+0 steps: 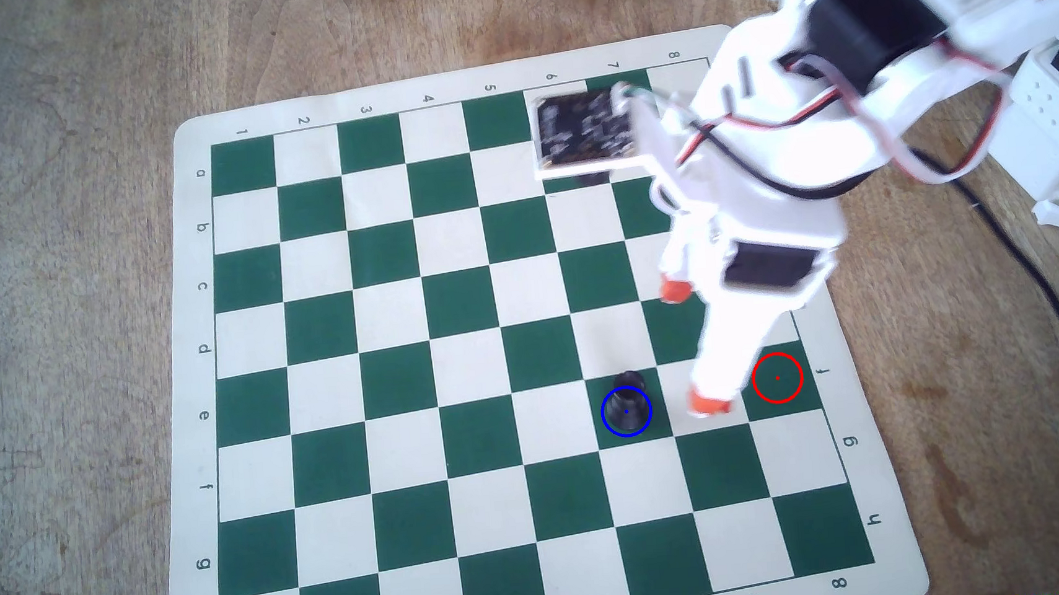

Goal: Move the chess piece from red to blue

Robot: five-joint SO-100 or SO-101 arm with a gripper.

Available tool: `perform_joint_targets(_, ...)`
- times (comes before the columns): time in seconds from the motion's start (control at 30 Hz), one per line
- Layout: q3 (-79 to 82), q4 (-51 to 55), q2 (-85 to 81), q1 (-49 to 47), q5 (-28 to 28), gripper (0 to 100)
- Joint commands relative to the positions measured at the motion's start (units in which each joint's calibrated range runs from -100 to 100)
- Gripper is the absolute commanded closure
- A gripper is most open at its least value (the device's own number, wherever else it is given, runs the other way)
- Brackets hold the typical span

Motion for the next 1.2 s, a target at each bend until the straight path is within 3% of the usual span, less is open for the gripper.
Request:
perform_joint_targets(0.0,3.0,9.7,-23.4,-2.4,-0.2,71)
perform_joint_targets(0.17,19.2,15.7,-46.2,-4.6,-0.4,72)
perform_joint_targets(0.33,36.5,15.1,-65.4,-2.5,1.9,89)
perform_joint_targets(0.43,39.9,12.5,-70.4,-1.4,2.0,100)
perform_joint_targets(0.57,44.4,3.4,-75.5,3.0,2.0,100)
perform_joint_targets(0.73,58.8,-18.3,-88.1,8.4,2.0,100)
perform_joint_targets(0.87,63.8,-28.8,-91.6,10.5,2.7,100)
perform_joint_targets(1.0,70.6,-52.5,-91.6,13.3,4.2,100)
perform_joint_targets(1.1,84.6,-83.6,-91.7,13.0,8.4,100)
perform_joint_targets(1.17,86.3,-90.9,-91.7,13.0,9.6,100)
